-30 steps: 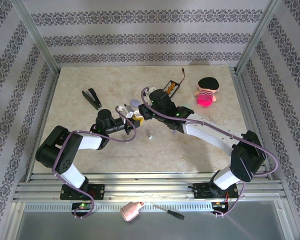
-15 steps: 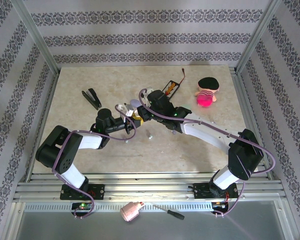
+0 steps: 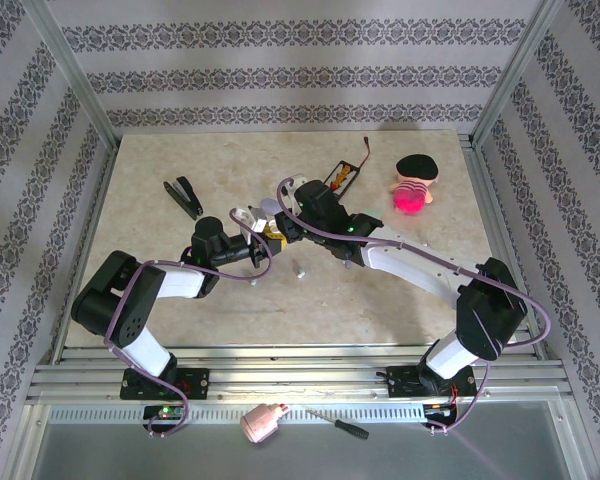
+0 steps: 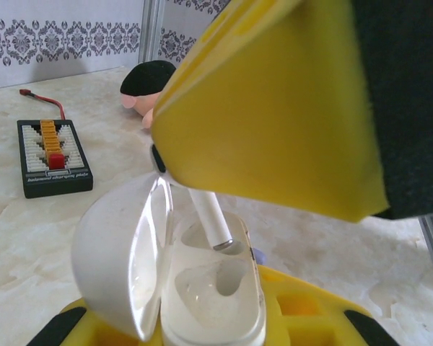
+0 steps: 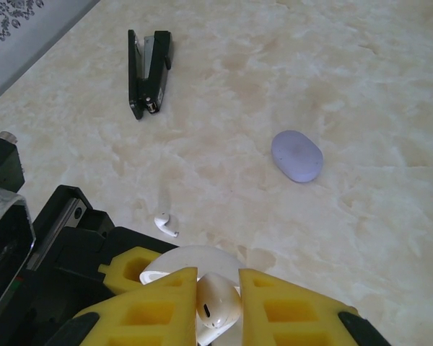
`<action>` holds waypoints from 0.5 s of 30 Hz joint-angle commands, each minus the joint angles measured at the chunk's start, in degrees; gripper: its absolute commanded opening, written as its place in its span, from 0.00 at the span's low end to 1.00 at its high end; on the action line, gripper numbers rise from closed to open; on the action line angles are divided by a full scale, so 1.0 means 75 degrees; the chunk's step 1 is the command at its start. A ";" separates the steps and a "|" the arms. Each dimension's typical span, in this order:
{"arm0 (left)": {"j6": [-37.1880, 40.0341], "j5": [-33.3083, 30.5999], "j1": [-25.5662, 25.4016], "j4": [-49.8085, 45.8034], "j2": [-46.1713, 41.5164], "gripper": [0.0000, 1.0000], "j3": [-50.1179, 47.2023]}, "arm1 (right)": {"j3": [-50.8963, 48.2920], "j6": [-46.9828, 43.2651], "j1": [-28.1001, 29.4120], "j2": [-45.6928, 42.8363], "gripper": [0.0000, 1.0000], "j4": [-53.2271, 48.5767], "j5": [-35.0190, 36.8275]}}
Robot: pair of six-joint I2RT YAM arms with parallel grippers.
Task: Insert the wireless bluetooth earbuds into the charging case
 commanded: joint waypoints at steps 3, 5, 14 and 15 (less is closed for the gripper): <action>-0.0216 0.0240 0.0106 0.0544 0.0020 0.00 0.0163 | 0.0044 -0.0162 0.0122 0.0070 0.19 0.0187 0.0185; -0.0226 0.0224 0.0098 0.0546 0.0038 0.00 0.0159 | 0.0045 -0.0181 0.0165 0.0085 0.18 0.0208 0.0212; -0.0462 0.0184 0.0168 0.0567 0.0009 0.00 0.0190 | -0.0142 -0.0132 0.0174 -0.0039 0.18 0.0361 -0.0034; -0.0467 0.0179 0.0160 0.0556 0.0009 0.00 0.0196 | -0.0154 -0.0130 0.0176 -0.0059 0.18 0.0387 -0.0087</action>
